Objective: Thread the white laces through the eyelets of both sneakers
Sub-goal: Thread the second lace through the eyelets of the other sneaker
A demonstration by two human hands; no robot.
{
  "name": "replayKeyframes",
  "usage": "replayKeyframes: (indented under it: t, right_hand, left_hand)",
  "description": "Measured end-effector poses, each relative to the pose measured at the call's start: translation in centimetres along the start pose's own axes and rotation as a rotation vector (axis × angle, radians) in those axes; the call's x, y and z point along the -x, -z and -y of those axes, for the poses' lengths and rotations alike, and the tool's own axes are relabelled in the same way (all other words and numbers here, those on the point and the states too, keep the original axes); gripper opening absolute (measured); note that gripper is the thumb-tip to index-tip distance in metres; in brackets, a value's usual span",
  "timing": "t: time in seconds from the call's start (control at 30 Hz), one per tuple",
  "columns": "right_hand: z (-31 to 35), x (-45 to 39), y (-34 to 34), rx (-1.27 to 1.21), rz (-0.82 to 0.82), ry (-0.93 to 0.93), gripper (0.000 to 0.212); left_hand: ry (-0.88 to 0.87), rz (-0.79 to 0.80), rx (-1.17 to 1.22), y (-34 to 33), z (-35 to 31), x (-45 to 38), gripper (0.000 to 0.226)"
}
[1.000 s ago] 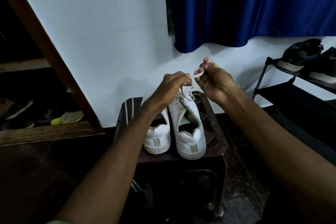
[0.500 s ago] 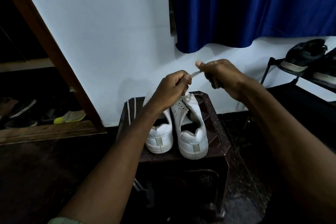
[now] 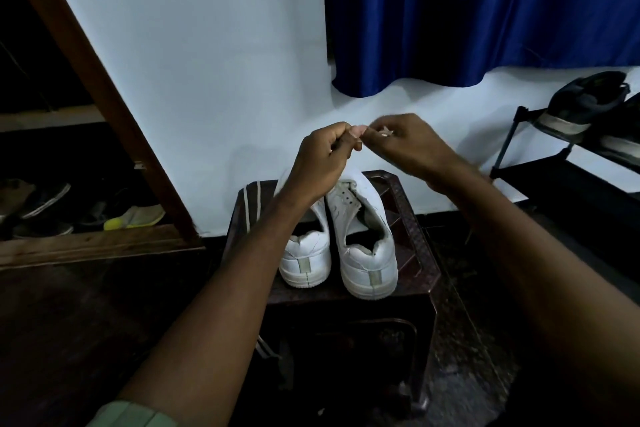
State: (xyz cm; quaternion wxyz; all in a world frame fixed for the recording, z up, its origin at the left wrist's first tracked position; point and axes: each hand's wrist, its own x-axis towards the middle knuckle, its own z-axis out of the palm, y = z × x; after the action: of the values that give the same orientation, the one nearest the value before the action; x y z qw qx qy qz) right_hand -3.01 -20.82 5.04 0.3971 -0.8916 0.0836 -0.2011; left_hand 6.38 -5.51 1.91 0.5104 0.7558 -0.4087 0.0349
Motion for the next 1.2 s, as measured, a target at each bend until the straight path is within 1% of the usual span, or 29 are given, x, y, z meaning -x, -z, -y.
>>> replayKeyframes:
  t: [0.03, 0.07, 0.1, 0.17, 0.2, 0.3, 0.37, 0.43, 0.5, 0.53, 0.57, 0.6, 0.63, 0.7, 0.73, 0.77, 0.87, 0.93, 1.0, 1.1, 1.13, 1.2]
  right_hand:
    - [0.2, 0.2, 0.0, 0.022, 0.056, -0.024, 0.061]
    - [0.5, 0.3, 0.0, -0.016, 0.077, -0.050, 0.068]
    - [0.5, 0.4, 0.1, -0.120, 0.063, -0.064, 0.067]
    - [0.5, 0.2, 0.0, -0.412, -0.024, -0.065, 0.056]
    - [0.5, 0.1, -0.2, -0.519, -0.073, -0.070, 0.053]
    - [0.6, -0.2, -0.9, -0.670, -0.234, -0.146, 0.046]
    - [1.0, -0.3, -0.8, -0.800, -0.312, -0.215, 0.048]
    - [1.0, -0.6, -0.2, -0.993, -0.317, -0.246, 0.054]
    - [0.6, -0.7, 0.3, -1.237, -0.262, -0.257, 0.061]
    - [0.4, -0.6, 0.2, -1.353, -0.234, -0.267, 0.059]
    - [0.0, -0.6, -0.1, -1.428, -0.222, -0.286, 0.054]
    - [-0.2, -0.5, -0.3, -1.426, -0.221, -0.315, 0.051]
    - [-0.3, -0.4, -0.5, -1.340, -0.222, -0.343, 0.051]
    - [-0.1, -0.2, -0.6, -1.072, -0.210, -0.359, 0.053]
    - [0.1, 0.0, -0.5, -0.923, -0.207, -0.335, 0.053]
    - [0.2, 0.0, -0.4, -0.760, -0.208, -0.292, 0.051]
    - [-0.3, 0.1, -0.5, -0.233, -0.156, -0.135, 0.044]
    - [-0.9, 0.0, -0.9, 0.089, -0.096, -0.136, 0.042]
    - [-1.2, 0.0, -1.5, 0.334, 0.012, -0.147, 0.040]
    - [-1.1, 0.2, -1.9, 0.483, 0.221, -0.171, 0.040]
    - [-1.0, 0.3, -1.8, 0.500, 0.265, -0.187, 0.040]
    - [-1.0, 0.1, -1.7, 0.481, 0.283, -0.181, 0.035]
  left_hand:
    - [-0.011, -0.013, -0.022, 0.1, 0.0, 0.0, 0.036]
    - [-0.017, -0.017, -0.033, 0.1, 0.1, 0.0, 0.034]
    - [-0.023, -0.015, -0.023, 0.2, 0.1, 0.0, 0.032]
    - [-0.032, 0.013, 0.017, 0.5, 0.5, -0.2, 0.026]
    - [-0.031, 0.039, 0.028, 0.5, 0.5, -0.2, 0.022]
    - [-0.023, 0.097, -0.018, 0.0, 1.0, -0.3, 0.023]
    - [-0.006, 0.101, -0.038, -0.1, 1.4, -0.3, 0.021]
    - [0.002, 0.065, 0.006, 0.1, 1.6, -0.2, 0.019]
    - [0.010, 0.020, 0.074, 0.7, 1.7, -0.3, 0.023]
    - [0.019, 0.021, 0.097, 1.0, 1.7, -0.4, 0.023]
    - [0.040, 0.054, 0.117, 1.1, 1.5, -0.5, 0.019]
    - [0.069, 0.123, 0.117, 1.2, 1.5, -0.4, 0.012]
    - [0.095, 0.215, 0.083, 1.2, 1.5, -0.2, 0.009]
    - [0.114, 0.361, -0.073, 0.6, 1.9, 0.4, 0.028]
    - [0.131, 0.382, -0.133, 0.2, 2.2, 0.6, 0.036]
    - [0.154, 0.382, -0.144, -0.1, 2.4, 0.7, 0.041]
    - [0.205, 0.402, -0.143, -0.4, 2.8, 0.6, 0.047]
    - [0.234, 0.413, -0.156, -0.3, 3.0, 0.5, 0.052]
    - [0.262, 0.408, -0.148, -0.1, 3.6, 0.6, 0.057]
    - [0.276, 0.402, -0.142, 0.0, 4.1, 0.8, 0.065]
    - [0.266, 0.399, -0.158, 0.0, 4.1, 0.8, 0.069]
    - [0.251, 0.398, -0.208, -0.1, 4.1, 0.7, 0.077]
